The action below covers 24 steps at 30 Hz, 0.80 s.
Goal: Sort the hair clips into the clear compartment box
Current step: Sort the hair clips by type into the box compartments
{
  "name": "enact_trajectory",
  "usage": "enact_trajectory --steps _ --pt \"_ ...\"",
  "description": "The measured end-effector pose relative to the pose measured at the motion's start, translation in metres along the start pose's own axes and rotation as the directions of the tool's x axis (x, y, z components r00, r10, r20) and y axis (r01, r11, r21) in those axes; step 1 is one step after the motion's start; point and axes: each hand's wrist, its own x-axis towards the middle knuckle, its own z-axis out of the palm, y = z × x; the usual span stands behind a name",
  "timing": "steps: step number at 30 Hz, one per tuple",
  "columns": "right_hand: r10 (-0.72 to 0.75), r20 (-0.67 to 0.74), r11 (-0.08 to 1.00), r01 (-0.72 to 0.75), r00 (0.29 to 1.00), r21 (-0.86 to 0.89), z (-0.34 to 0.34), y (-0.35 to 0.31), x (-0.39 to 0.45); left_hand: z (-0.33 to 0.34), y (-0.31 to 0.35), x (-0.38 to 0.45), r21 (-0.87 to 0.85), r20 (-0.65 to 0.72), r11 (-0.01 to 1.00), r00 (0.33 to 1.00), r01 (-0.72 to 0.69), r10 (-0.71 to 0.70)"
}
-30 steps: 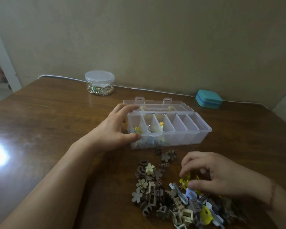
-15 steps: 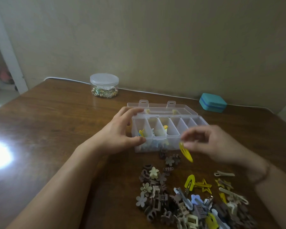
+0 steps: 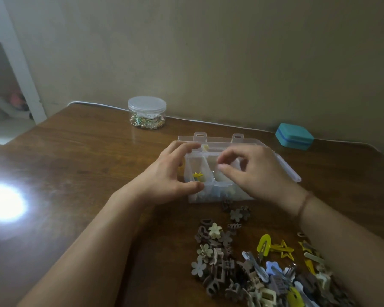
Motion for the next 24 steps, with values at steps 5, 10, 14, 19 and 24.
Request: enact_trajectory --steps 5,10,14,19,24 --pt "-0.065 0.391 0.990 0.109 0.918 -0.092 -0.032 0.022 -0.054 -0.001 0.003 0.000 0.027 0.005 1.000 1.000 0.002 -0.002" --pt "0.045 0.627 0.947 0.167 0.777 -0.275 -0.039 0.032 -0.084 -0.002 0.004 -0.001 0.111 -0.008 0.994 1.000 0.010 -0.009" --pt "0.088 0.632 0.925 0.172 0.770 -0.339 -0.035 0.031 -0.089 -0.001 0.005 -0.001 0.140 -0.024 0.990 1.000 0.009 -0.006" --pt "0.109 0.546 0.965 0.043 0.831 -0.258 -0.035 0.020 -0.076 -0.001 0.006 -0.002 0.138 -0.023 0.990 1.000 0.016 -0.013" --pt "0.159 0.181 0.963 -0.193 0.970 0.187 -0.032 0.000 -0.025 -0.002 0.005 -0.002 0.147 -0.011 0.989 1.000 0.024 -0.023"
